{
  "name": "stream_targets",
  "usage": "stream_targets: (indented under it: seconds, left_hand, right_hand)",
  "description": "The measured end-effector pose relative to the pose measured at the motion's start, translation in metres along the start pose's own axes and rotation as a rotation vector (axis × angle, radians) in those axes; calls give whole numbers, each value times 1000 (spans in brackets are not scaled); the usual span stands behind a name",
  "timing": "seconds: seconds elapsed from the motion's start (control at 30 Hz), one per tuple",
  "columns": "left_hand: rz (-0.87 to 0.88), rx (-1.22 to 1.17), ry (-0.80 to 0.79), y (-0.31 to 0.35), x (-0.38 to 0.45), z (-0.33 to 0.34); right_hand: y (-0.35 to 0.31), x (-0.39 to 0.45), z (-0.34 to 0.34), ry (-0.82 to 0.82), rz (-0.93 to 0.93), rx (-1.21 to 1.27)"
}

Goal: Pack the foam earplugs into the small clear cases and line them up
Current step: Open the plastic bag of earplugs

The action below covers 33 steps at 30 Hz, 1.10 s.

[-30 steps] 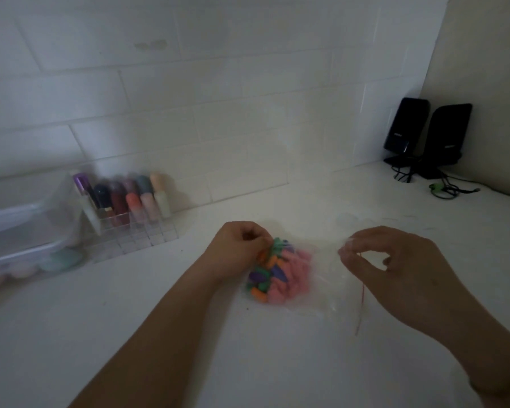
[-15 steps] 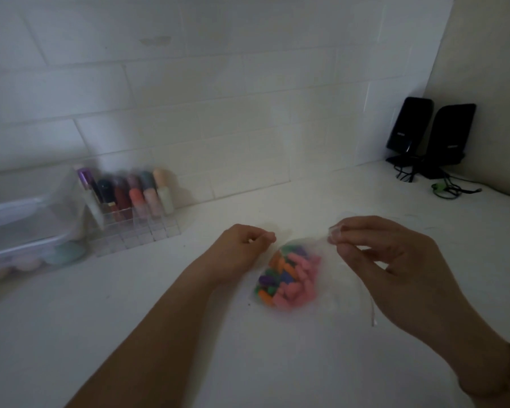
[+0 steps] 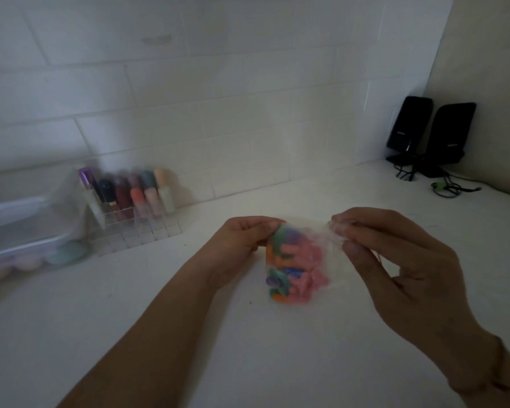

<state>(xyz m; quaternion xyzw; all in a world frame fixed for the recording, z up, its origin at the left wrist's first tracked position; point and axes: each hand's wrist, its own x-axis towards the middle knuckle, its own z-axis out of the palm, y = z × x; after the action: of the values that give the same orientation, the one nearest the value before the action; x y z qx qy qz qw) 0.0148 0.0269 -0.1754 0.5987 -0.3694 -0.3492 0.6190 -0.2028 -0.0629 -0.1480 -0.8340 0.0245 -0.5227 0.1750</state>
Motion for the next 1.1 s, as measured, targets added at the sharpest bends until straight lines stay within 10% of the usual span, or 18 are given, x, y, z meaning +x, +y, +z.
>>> stream_targets:
  seconds: [1.1]
  left_hand:
    - [101,-69,287,13,-4,-34]
  right_hand:
    - [0,-8,14,-115,299,60]
